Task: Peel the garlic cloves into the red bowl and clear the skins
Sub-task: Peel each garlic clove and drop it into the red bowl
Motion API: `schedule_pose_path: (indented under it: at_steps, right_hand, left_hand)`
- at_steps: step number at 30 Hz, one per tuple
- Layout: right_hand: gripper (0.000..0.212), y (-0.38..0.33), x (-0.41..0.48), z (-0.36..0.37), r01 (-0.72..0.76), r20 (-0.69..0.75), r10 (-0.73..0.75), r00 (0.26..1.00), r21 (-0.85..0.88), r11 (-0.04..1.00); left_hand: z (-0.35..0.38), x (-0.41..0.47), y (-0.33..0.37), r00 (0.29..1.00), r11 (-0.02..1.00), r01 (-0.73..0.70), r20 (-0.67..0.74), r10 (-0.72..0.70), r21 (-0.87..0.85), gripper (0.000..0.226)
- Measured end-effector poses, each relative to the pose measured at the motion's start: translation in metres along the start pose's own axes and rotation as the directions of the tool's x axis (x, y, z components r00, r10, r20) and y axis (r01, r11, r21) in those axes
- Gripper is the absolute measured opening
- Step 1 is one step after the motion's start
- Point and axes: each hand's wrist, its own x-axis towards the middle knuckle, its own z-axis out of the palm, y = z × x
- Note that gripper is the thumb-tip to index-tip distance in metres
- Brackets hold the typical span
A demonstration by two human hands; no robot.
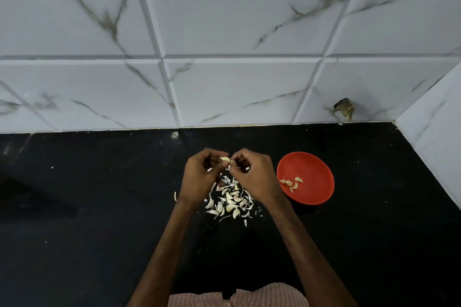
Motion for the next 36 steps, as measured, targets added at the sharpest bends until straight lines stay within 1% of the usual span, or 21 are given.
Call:
schedule_pose_path:
  at_steps: [2,5,9,11,15,17,19,21,23,25,28,30,36]
  right_hand:
    - [0.005,0.001,0.000,0.001,-0.035,-0.016,0.036,0.999,0.047,0.998]
    - [0.006,0.001,0.000,0.000,-0.047,-0.041,0.052,0.998,0.100,0.994]
    - [0.008,0.002,0.000,-0.001,-0.082,-0.054,0.091,0.994,0.146,0.986]
    - [0.009,0.001,0.001,-0.001,-0.101,-0.052,0.106,0.993,0.085,0.991]
    - [0.013,0.000,0.002,-0.002,-0.057,-0.059,0.049,0.997,-0.143,0.988]
    - [0.014,-0.001,0.002,-0.004,-0.046,-0.058,0.037,0.998,-0.174,0.984]
    - [0.018,-0.001,0.002,-0.005,-0.053,-0.046,0.046,0.998,-0.160,0.986]
    - [0.018,0.000,0.003,-0.007,-0.066,-0.021,0.064,0.998,-0.098,0.993]
    - [0.010,0.003,0.002,-0.007,-0.055,-0.001,0.055,0.998,-0.019,0.998]
    - [0.010,0.005,0.002,-0.007,-0.008,0.026,0.007,1.000,0.017,1.000]
    - [0.015,0.004,0.002,-0.008,0.062,0.057,-0.064,0.996,0.023,0.998]
    - [0.013,0.003,0.003,-0.009,0.088,0.049,-0.089,0.995,0.022,0.996]
    - [0.013,0.004,0.005,-0.009,0.052,0.070,-0.054,0.996,0.043,0.998]
  left_hand:
    - [0.003,0.000,0.002,1.000,1.000,-0.005,-0.016,0.005,0.003,0.016]
    - [0.009,0.000,0.004,0.999,1.000,-0.009,-0.033,0.009,-0.015,0.016]
    - [0.012,0.000,0.008,0.999,0.999,-0.029,-0.032,0.030,0.028,0.015]
    - [0.012,0.000,0.009,1.000,1.000,-0.016,-0.025,0.017,0.015,0.014]
    - [0.010,-0.002,0.008,1.000,0.999,0.016,-0.002,-0.016,0.040,0.012]
    - [0.010,-0.003,0.007,1.000,0.999,0.028,0.008,-0.028,0.041,0.013]
    - [0.010,-0.004,0.007,1.000,0.998,0.025,0.014,-0.026,0.049,0.014]
    - [0.009,-0.004,0.006,1.000,0.999,0.025,0.018,-0.026,0.029,0.016]
    - [0.008,-0.004,0.005,0.999,0.998,0.051,0.015,-0.050,-0.046,0.018]
    - [0.008,-0.004,0.004,0.996,0.991,0.086,0.000,-0.086,-0.102,0.021]
    - [0.008,-0.004,0.002,0.993,0.983,0.117,-0.013,-0.120,-0.139,0.016]
    - [0.008,-0.004,0.002,0.992,0.981,0.121,-0.011,-0.124,-0.151,0.013]
    - [0.010,-0.005,0.004,0.989,0.967,0.140,-0.006,-0.145,-0.214,0.009]
